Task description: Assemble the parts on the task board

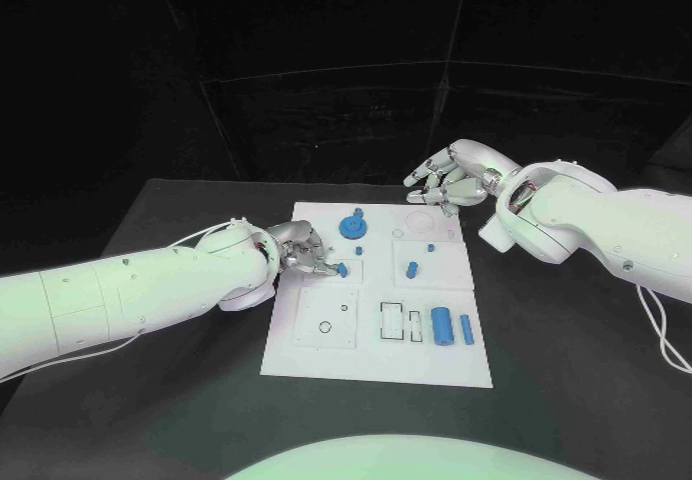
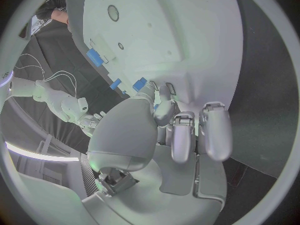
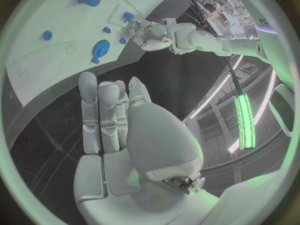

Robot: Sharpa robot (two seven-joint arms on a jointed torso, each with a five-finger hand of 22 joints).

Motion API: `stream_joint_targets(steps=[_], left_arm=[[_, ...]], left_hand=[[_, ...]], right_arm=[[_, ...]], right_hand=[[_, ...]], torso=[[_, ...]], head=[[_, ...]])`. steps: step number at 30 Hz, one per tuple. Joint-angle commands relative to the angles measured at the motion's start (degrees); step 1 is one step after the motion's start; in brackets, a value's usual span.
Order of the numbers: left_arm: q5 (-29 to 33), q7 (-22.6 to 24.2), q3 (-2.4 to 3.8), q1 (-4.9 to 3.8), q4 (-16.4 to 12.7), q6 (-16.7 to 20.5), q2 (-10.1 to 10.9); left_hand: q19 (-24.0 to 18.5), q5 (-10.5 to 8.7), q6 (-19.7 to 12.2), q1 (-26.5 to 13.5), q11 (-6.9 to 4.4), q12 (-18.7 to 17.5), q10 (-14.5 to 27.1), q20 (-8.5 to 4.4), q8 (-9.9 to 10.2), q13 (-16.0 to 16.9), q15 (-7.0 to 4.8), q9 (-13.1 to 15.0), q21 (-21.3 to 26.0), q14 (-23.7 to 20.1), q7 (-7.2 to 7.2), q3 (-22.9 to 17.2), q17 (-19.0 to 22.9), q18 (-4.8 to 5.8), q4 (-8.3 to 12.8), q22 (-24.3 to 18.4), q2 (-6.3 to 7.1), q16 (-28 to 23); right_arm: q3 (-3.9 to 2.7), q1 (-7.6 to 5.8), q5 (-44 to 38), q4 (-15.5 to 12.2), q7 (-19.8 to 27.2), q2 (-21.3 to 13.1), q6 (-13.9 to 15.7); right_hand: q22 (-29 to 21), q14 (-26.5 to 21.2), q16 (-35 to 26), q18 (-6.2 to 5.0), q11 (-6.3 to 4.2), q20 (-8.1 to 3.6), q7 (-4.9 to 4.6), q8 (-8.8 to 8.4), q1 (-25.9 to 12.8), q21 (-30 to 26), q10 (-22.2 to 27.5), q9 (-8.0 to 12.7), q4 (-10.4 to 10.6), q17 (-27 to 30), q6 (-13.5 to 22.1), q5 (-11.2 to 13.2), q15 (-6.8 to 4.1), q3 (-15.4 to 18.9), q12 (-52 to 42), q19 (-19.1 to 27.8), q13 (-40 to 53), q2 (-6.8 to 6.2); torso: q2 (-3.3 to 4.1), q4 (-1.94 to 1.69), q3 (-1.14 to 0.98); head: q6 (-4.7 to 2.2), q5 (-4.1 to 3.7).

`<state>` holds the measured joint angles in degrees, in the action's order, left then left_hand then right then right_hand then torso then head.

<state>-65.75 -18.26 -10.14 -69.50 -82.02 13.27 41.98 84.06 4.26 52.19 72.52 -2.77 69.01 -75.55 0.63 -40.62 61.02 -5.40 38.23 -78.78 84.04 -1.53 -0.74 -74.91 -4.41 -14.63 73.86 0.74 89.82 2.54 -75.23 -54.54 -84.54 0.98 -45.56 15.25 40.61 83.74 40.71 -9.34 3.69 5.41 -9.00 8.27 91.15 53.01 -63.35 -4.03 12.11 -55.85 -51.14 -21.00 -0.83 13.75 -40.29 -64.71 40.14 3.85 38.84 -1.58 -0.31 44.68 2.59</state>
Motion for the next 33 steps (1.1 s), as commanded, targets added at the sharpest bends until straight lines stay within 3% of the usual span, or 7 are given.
stream_joint_targets(steps=[1, 33], left_arm=[[0.3, -0.6, 0.05, -0.07, 0.0, 0.5, -0.1], [0.3, -0.8, 0.07, -0.07, 0.5, 1.7, -0.8]], left_hand=[[0.6, 0.26, 0.1, 0.1, 0.14, 0.2, -0.3, -0.26, -0.3, 0.1, -0.52, -0.1, -0.2, 6.0, 0.29, -0.1, -15.1, 0.94, -0.3, 0.1, -0.64, 0.2], [0.6, 0.27, 0.1, 0.1, 0.13, 0.3, -0.4, -0.27, -0.3, 0.1, -0.53, -0.1, -0.2, 6.0, 0.3, -0.1, -15.1, 0.94, -0.4, 0.1, -0.68, 0.2]], right_arm=[[-0.04, -0.11, -0.1, -0.1, 0.5, 0.1, -0.1], [-0.04, -0.11, -0.1, -0.1, 0.5, 0.1, -0.1]], right_hand=[[0.1, 0.9, -0.2, 0.02, -0.16, -0.13, 0.08, 0.28, 0.4, 0.2, -0.1, 0.1, 0.1, 0.1, -0.4, -0.3, -0.11, -0.2, -0.1, -0.1, -0.1, 0.03], [0.1, 0.9, -0.2, 0.02, -0.16, -0.13, 0.08, 0.28, 0.4, 0.2, -0.1, 0.1, 0.1, 0.1, -0.4, -0.3, -0.11, -0.2, -0.1, -0.1, -0.1, 0.03]], torso=[[-0.03, -0.03, -0.01], [-0.03, 0.0, -0.01]], head=[[-0.01, 0.01], [-0.16, -0.11]])
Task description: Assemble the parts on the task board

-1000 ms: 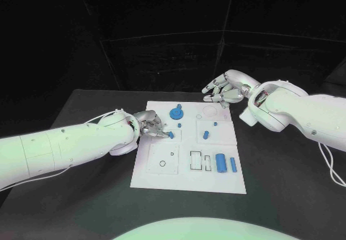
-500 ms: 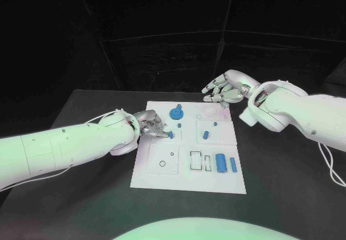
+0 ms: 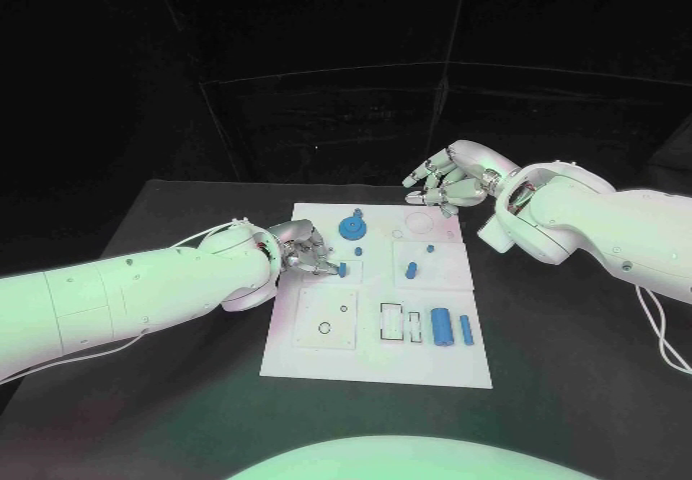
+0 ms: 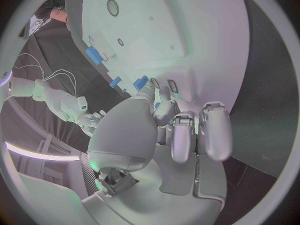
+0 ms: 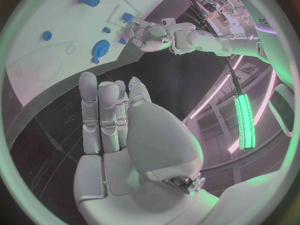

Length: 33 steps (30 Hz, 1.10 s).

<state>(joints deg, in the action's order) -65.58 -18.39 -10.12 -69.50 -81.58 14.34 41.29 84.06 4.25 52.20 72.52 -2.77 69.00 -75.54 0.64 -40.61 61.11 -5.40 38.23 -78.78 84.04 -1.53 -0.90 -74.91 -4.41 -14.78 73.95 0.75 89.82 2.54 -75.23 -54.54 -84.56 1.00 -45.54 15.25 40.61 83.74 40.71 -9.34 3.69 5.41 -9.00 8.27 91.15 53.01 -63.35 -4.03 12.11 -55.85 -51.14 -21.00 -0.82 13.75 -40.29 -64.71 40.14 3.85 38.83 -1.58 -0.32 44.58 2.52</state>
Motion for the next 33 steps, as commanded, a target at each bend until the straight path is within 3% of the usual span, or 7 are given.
stream_joint_targets(steps=[1, 15, 23, 28, 33], left_arm=[[0.2, -0.7, 0.05, -0.07, 0.1, 0.7, -0.2], [0.2, -1.3, 0.1, -0.19, 0.1, -0.4, 1.1], [1.3, -1.1, 0.33, -0.79, -0.5, -1.3, 2.3], [3.8, -0.1, 1.21, -2.32, -1.4, -3.7, 3.1], [8.0, -1.0, 1.84, -5.89, -2.0, -12.5, 4.1]], left_hand=[[0.6, 0.28, 0.1, 0.1, 0.12, 0.3, -0.4, -0.27, -0.3, 0.1, -0.53, -0.1, -0.2, 6.0, 0.31, 0.0, -15.1, 0.94, -0.3, 0.0, -0.69, 0.2], [0.5, 0.28, 0.0, 0.3, 0.1, 0.0, -0.2, -0.29, -0.3, -0.3, -0.55, -0.1, 0.0, 6.0, 0.34, 0.0, -15.1, 0.87, -0.2, -0.3, -0.58, 0.2], [0.4, 0.29, -0.7, 1.0, 0.21, -0.8, 0.5, -0.28, 0.1, -1.4, -0.51, -0.3, 0.2, 6.0, 0.16, -0.3, -15.1, 0.82, 0.0, -0.5, -0.39, 0.2], [0.1, 0.3, -3.0, 1.7, 1.24, -2.6, 2.0, 0.24, 3.3, -3.7, 0.27, -2.5, 0.7, 6.0, -1.19, -0.9, -15.1, 0.75, -0.2, -1.0, -0.65, 0.2], [-0.4, 0.12, -4.6, -0.2, 2.74, -4.8, 3.5, 1.29, 7.4, -6.6, 1.53, -5.9, 1.6, 6.0, -2.92, -0.2, -15.1, 0.54, -1.6, -2.2, -0.62, 0.2]], right_arm=[[-0.04, -0.11, -0.1, -0.1, 0.4, 0.0, -0.1], [-0.04, -0.11, -0.1, -0.1, 0.3, -0.2, 0.0], [-0.04, -0.11, -0.1, -0.1, 0.3, -0.2, 0.0], [-0.04, -0.12, -0.1, 0.1, 0.3, -0.1, -0.1], [-0.04, -0.12, -0.1, 0.3, 0.3, 0.1, -0.1]], right_hand=[[0.1, 0.9, -0.2, 0.02, -0.16, -0.13, 0.08, 0.28, 0.4, 0.2, -0.1, 0.1, 0.1, 0.1, -0.4, -0.3, -0.11, -0.2, -0.1, -0.1, -0.1, 0.03], [0.1, 0.9, -0.2, 0.02, -0.16, -0.13, 0.08, 0.28, 0.4, 0.2, -0.1, 0.1, 0.1, 0.1, -0.4, -0.3, -0.11, -0.2, -0.1, -0.1, -0.1, 0.03], [0.1, 0.9, -0.2, 0.02, -0.16, -0.13, 0.08, 0.28, 0.4, 0.2, -0.1, 0.1, 0.1, 0.1, -0.4, -0.3, -0.11, -0.2, -0.1, -0.1, -0.1, 0.03], [0.1, 0.9, -0.2, 0.02, -0.16, -0.13, 0.08, 0.28, 0.4, 0.2, -0.1, 0.1, 0.1, 0.1, -0.4, -0.3, -0.11, -0.2, -0.1, -0.1, -0.1, 0.03], [0.1, 0.9, -0.2, 0.02, -0.16, -0.13, 0.08, 0.28, 0.4, 0.2, -0.1, 0.1, 0.1, 0.1, -0.4, -0.3, -0.11, -0.2, -0.1, -0.1, -0.1, 0.03]], torso=[[-0.02, -0.01, 0.0], [-0.04, 0.02, -0.02], [-0.02, -0.07, 0.06], [-0.06, 0.02, 0.0], [-0.09, -0.02, -0.06]], head=[[-0.05, -0.04], [-0.28, -0.15], [-0.48, -0.23], [-0.65, -0.01], [-0.99, -0.03]])
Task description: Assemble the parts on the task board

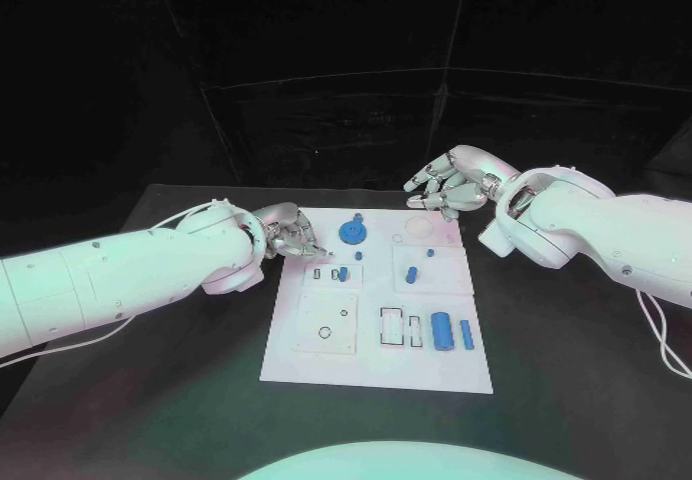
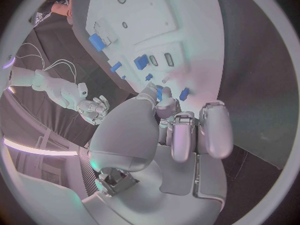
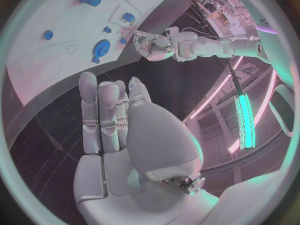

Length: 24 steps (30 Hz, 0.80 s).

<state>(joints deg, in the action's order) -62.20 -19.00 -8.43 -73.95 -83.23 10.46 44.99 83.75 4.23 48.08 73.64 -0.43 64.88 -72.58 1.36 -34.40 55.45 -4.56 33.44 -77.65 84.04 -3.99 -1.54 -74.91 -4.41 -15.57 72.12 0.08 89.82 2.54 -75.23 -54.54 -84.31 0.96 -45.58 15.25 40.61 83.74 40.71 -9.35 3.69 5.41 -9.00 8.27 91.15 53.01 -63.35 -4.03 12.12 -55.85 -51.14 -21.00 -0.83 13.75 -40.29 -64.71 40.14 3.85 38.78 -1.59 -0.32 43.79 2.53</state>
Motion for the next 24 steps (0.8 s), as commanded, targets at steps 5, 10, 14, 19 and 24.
stream_joint_targets(steps=[5, 10, 14, 19, 24], left_arm=[[5.8, -3.5, 0.31, -4.9, -0.4, -17.6, 0.5], [6.2, -6.3, 0.34, -7.21, 1.0, -25.2, -1.8], [6.3, -7.7, 0.33, -7.89, 3.1, -29.0, -4.6], [5.4, -8.8, 0.27, -8.21, 7.1, -33.2, -8.9], [2.9, -8.7, 0.24, -8.29, 10.5, -34.4, -12.2]], left_hand=[[-0.2, -1.05, -0.3, -7.2, 1.04, -1.5, 0.9, 1.39, 3.7, -2.1, 1.34, -3.9, 0.8, 6.0, -1.07, 4.5, -15.1, 0.42, -1.2, -0.5, 0.17, 0.2], [-0.1, -1.54, 0.6, -11.3, 0.97, -1.3, 0.6, 1.31, 4.7, -2.0, 1.17, -5.4, 0.6, 6.0, -0.87, 8.4, -15.1, 0.45, -1.2, -0.2, 0.13, 0.2], [0.1, -1.57, 1.9, -12.2, 0.66, -0.7, 0.1, 1.16, 4.6, -1.2, 1.0, -5.7, 0.2, 6.0, -0.59, 10.0, -15.1, 0.56, -1.2, 0.4, 0.64, 0.2], [0.6, -1.57, 3.8, -12.4, 0.13, 0.8, -1.0, 0.8, 3.9, 0.5, 0.57, -5.7, -0.7, 6.0, 0.03, 11.0, -15.1, 0.81, -1.1, 1.6, -0.29, 0.2], [0.8, -1.57, 4.8, -12.6, -0.23, 1.5, -1.6, 0.51, 3.3, 1.5, 0.27, -5.5, -1.1, 6.0, 0.45, 11.7, -15.1, 0.92, -1.2, 2.2, -1.25, 0.2]], right_arm=[[-0.04, -0.12, -0.1, 0.3, 0.2, 0.3, -0.1], [-0.04, -0.12, -0.1, 0.5, 0.2, 0.7, -0.1], [-0.04, -0.12, -0.1, 0.6, 0.2, 1.0, -0.2], [-0.04, -0.12, -0.1, 0.7, 0.2, 1.4, -0.2], [-0.04, -0.12, -0.1, 0.8, 0.3, 1.7, -0.3]], right_hand=[[0.1, 0.9, -0.2, 0.02, -0.17, -0.13, 0.08, 0.28, 0.4, 0.2, -0.1, 0.1, 0.1, 0.1, -0.4, -0.3, -0.11, -0.2, -0.1, -0.1, -0.1, 0.03], [0.2, 0.9, -0.2, 0.02, -0.17, -0.13, 0.09, 0.27, 0.5, 0.3, -0.1, 0.1, 0.1, 0.1, -0.4, -0.4, -0.12, -0.4, -0.1, 0.0, -0.1, -0.09], [0.2, 0.9, -0.2, 0.02, -0.17, -0.13, 0.09, 0.27, 0.5, 0.3, -0.1, 0.1, 0.1, 0.1, -0.4, -0.4, -0.12, -0.4, -0.1, 0.0, -0.1, -0.09], [0.2, 0.9, -0.1, 0.02, -0.17, -0.14, 0.09, 0.28, 0.5, 0.3, -0.1, 0.1, 0.2, 0.1, -0.4, -0.6, -0.13, -0.4, -0.1, 0.0, -0.1, -0.04], [0.3, 0.9, 0.0, 0.03, -0.18, -0.14, 0.08, 0.27, 0.5, 0.4, -0.1, 0.1, 0.4, 0.1, -0.5, -1.7, -0.13, -0.6, 0.0, 0.0, -0.1, -0.13]], torso=[[0.01, 0.08, -0.17], [0.05, 0.1, -0.03], [0.11, 0.05, 0.0], [0.17, 0.18, -0.02], [0.1, 0.07, 0.0]], head=[[-0.49, 0.39], [-0.62, 0.28], [-0.68, -0.02], [-0.92, 0.39], [-0.62, 0.11]])
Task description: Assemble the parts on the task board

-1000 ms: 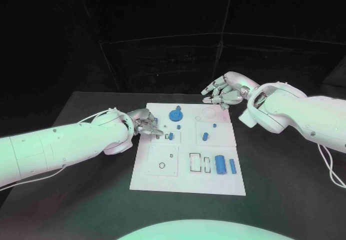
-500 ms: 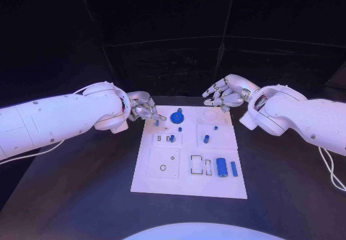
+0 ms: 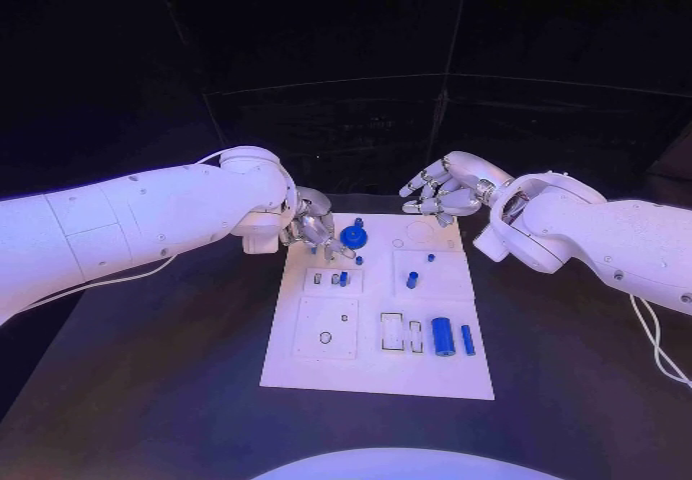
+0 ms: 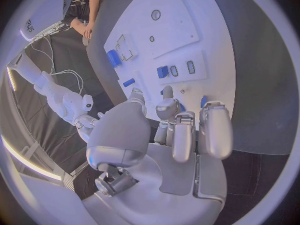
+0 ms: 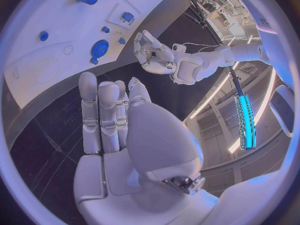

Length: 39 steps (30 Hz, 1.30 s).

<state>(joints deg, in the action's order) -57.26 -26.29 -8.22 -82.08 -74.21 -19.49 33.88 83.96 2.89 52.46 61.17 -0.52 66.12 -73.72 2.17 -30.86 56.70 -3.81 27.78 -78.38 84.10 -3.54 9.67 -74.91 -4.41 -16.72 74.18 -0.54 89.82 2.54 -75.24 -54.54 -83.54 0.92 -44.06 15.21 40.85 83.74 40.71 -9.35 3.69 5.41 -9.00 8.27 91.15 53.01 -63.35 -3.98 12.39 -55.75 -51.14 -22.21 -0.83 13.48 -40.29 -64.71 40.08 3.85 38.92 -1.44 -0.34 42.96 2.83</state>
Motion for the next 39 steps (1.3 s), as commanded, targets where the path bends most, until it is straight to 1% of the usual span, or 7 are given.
stream_joint_targets(steps=[1, 4, 9, 13, 18, 28, 39], left_arm=[[-2.3, -1.3, 0.02, -0.16, 2.0, -4.4, -1.6], [-2.8, -1.0, 0.02, -0.14, 3.6, -4.4, -2.9], [-3.2, -0.8, -0.06, 0.13, 5.9, -4.6, -5.0], [-3.3, -1.0, -0.31, 0.72, 7.6, -4.7, -6.5], [-3.3, -1.3, -0.57, 1.42, 9.2, -4.8, -7.8], [-3.4, -2.3, -0.72, 2.17, 10.7, -5.4, -9.0], [-3.4, -2.0, -0.84, 2.69, 11.6, -8.1, -9.6]], left_hand=[[0.6, -0.23, 0.5, -0.2, -0.18, 0.3, -0.4, -0.33, -0.3, 0.2, -0.52, 0.2, -0.4, 5.9, 0.04, 0.6, -15.1, 0.93, 0.0, 0.1, -0.71, 0.2], [0.6, -0.23, 0.6, -0.9, -0.29, 0.5, -0.6, -0.48, -0.5, 0.5, -0.65, 0.3, -0.4, 5.9, 0.16, 1.3, -15.1, 0.95, -0.1, 0.2, -1.13, 0.2], [0.7, -0.22, 0.6, -1.4, -0.35, 0.5, -0.6, -0.56, -0.6, 0.5, -0.71, 0.3, -0.5, 5.9, 0.21, 1.8, -15.1, 0.99, -0.1, 0.4, -1.39, 0.2], [0.8, -0.2, 0.6, -1.3, -0.37, 0.6, -0.6, -0.58, -0.6, 0.6, -0.72, 0.4, -0.7, 5.9, 0.22, 1.9, -15.1, 1.03, 0.0, 0.6, -1.65, 0.2], [0.8, -0.2, 0.6, -1.1, -0.37, 0.7, -0.6, -0.6, -0.7, 0.7, -0.73, 0.4, -0.7, 5.9, 0.23, 1.9, -15.1, 1.04, 0.1, 0.7, -1.73, 0.2], [0.9, -0.21, 0.5, -1.0, -0.38, 0.8, -0.6, -0.62, -0.8, 0.8, -0.74, 0.5, -1.0, 5.9, 0.24, 2.5, -15.1, 1.12, 0.1, 1.0, -1.32, 0.2], [0.8, -0.2, 0.4, -1.1, -0.36, 0.6, -0.4, -0.64, -0.8, 0.5, -0.73, 0.6, -0.9, 5.9, 0.22, 3.0, -15.1, 1.09, 0.1, 0.9, -0.94, 0.2]], right_arm=[[-0.04, -0.11, -0.1, 0.0, 0.3, 0.2, -0.2], [-0.04, -0.11, -0.1, 0.1, 0.3, 0.3, -0.3], [-0.04, -0.11, -0.1, 0.2, 0.4, 0.5, -0.3], [-0.04, -0.11, -0.1, 0.1, 0.6, 0.4, 0.0], [-0.04, -0.11, -0.1, 0.1, 0.5, 0.4, 0.1], [-0.04, -0.11, -0.1, 0.0, 0.5, 0.3, 0.2], [-0.04, -0.11, -0.1, 0.0, 0.7, 0.4, 0.3]], right_hand=[[0.1, 0.9, 0.0, 0.02, -0.18, -0.14, 0.08, 0.27, 0.5, 0.4, -0.1, 0.1, 0.1, 0.0, -0.5, -0.7, -0.13, -0.3, 0.0, 0.0, -0.1, -0.16], [0.2, 0.9, 0.0, 0.02, -0.18, -0.14, 0.08, 0.25, 0.5, 0.4, -0.1, 0.1, 0.2, 0.0, -0.5, -1.2, -0.14, -0.4, 0.0, 0.1, -0.1, -0.24], [0.2, 0.9, 0.0, 0.02, -0.19, -0.15, 0.08, 0.23, 0.5, 0.4, 0.0, 0.1, 0.3, 0.1, -0.5, -1.6, -0.14, -0.5, 0.0, 0.1, -0.1, -0.3], [0.3, 0.9, 0.1, 0.03, -0.19, -0.16, 0.08, 0.22, 0.6, 0.5, 0.0, 0.1, 0.4, 0.0, -0.5, -2.2, -0.15, -0.7, 0.0, 0.1, -0.1, -0.38], [0.4, 0.9, 0.1, 0.03, -0.19, -0.16, 0.08, 0.21, 0.6, 0.5, 0.0, 0.1, 0.4, 0.0, -0.5, -2.4, -0.15, -0.7, 0.0, 0.1, -0.2, -0.39], [0.3, 0.9, 0.0, 0.02, -0.19, -0.16, 0.06, 0.2, 0.5, 0.5, 0.0, 0.1, 0.5, 0.1, -0.5, -2.6, -0.14, -0.7, 0.0, 0.1, -0.2, -0.44], [0.3, 0.9, 0.0, 0.01, -0.18, -0.16, 0.07, 0.2, 0.5, 0.5, 0.0, 0.1, 0.5, 0.1, -0.5, -2.7, -0.14, -0.7, 0.0, 0.2, -0.2, -0.46]], torso=[[-0.04, -0.06, 0.01], [-0.03, -0.05, -0.03], [-0.06, -0.2, 0.06], [-0.02, -0.19, 0.03], [-0.1, -0.08, 0.06], [-0.07, -0.21, 0.05], [-0.1, -0.15, 0.01]], head=[[0.22, -0.14], [0.24, -0.09], [0.37, -0.24], [0.44, 0.21], [0.62, 0.17], [0.74, 0.1], [0.96, 0.23]])
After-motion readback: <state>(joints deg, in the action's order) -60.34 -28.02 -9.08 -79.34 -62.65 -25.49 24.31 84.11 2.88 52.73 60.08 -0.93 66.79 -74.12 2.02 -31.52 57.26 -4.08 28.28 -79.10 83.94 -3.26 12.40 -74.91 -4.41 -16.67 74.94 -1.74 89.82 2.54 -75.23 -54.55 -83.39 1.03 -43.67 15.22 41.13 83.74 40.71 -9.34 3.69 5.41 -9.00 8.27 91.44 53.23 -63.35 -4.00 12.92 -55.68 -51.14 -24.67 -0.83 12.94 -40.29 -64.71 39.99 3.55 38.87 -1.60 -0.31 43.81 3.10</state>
